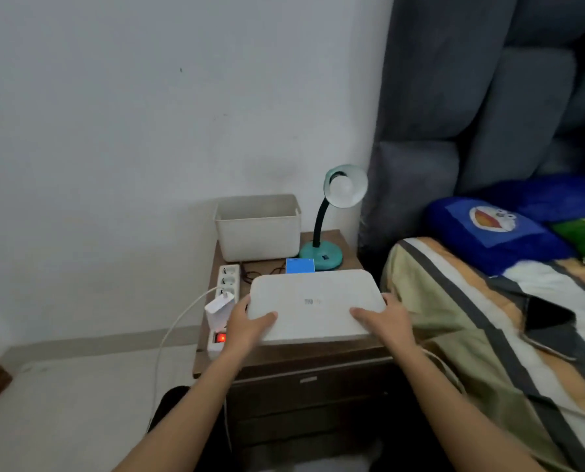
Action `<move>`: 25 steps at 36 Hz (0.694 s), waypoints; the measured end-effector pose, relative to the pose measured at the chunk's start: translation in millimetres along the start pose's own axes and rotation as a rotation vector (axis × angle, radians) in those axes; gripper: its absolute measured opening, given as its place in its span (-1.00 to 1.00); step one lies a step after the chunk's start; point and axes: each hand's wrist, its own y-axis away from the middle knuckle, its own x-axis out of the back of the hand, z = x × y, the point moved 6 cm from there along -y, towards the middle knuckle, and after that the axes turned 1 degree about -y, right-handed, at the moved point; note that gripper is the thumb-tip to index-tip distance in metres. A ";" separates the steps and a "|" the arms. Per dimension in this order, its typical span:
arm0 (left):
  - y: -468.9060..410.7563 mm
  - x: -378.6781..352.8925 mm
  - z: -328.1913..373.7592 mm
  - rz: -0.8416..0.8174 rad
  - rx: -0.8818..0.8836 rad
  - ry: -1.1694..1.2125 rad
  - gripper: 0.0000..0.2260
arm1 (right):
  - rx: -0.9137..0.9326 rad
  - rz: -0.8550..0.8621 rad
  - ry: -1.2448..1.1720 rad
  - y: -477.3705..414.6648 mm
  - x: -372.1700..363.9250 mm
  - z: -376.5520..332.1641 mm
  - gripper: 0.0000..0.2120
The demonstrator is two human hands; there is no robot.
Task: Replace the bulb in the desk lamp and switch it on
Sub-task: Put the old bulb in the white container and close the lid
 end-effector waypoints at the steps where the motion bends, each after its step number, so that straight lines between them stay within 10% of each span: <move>1: 4.0 -5.2 -11.1 -0.019 0.029 -0.007 -0.37 | -0.026 -0.001 0.005 2.5 -1.9 9.5 -0.35; 25: -28.5 -36.1 -80.8 -0.055 0.102 -0.163 -0.51 | -0.126 -0.116 0.264 -30.6 -61.7 79.6 -0.38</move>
